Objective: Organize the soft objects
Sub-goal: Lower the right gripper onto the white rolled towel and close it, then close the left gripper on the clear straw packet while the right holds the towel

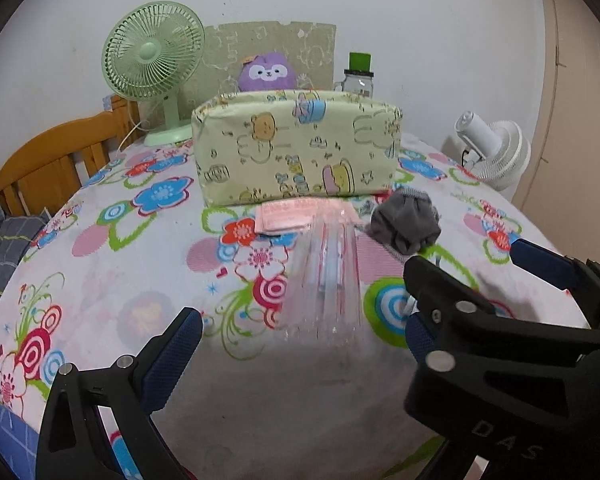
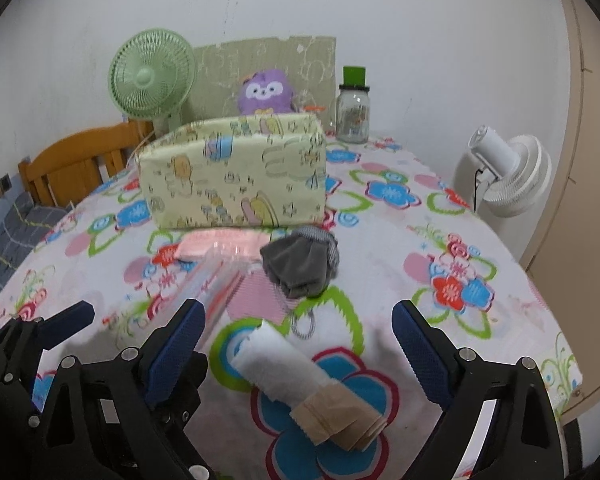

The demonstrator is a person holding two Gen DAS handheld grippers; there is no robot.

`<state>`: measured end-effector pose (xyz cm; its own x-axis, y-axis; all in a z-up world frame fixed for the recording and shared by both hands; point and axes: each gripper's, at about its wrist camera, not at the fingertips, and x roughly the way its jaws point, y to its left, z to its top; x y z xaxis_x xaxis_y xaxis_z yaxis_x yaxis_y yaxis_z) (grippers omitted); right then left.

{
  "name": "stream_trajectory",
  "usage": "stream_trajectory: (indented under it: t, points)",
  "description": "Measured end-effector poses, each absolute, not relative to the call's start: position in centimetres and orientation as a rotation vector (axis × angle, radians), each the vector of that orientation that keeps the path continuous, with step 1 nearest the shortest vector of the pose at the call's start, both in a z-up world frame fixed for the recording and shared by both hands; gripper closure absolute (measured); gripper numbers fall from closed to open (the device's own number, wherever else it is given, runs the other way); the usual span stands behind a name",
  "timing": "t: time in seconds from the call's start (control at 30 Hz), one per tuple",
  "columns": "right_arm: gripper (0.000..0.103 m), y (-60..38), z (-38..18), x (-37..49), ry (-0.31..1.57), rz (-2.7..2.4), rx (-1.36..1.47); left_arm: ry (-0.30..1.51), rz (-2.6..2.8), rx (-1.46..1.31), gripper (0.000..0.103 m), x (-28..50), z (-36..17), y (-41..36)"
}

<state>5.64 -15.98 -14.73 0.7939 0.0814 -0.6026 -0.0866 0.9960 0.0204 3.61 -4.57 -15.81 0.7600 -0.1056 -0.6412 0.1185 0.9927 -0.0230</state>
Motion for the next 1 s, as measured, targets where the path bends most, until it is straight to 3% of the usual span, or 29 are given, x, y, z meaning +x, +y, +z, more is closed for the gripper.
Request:
stream_trajectory:
  t: [0.27,0.53,0.73,1.0]
  points:
    - [0.018,-16.1,-16.8,6.5,0.724,0.104,0.024,0.736,-0.127,0.021,0.002,3.9,-17.1,-4.8]
    - [0.060,-16.1,-17.3,7.0,0.744,0.117,0.034,0.740,-0.128,0.031,0.002,4.2,-17.2,-5.2]
    - [0.070,-16.6,-17.0,7.2,0.739,0.144,0.061,0.735,-0.121,0.038,0.002,4.8,-16.7,-5.5]
    - [0.071,-16.8,-14.7,8.0,0.682,0.162,0.065,0.700,-0.084,0.033,0.002,6.3,-15.1,-6.0]
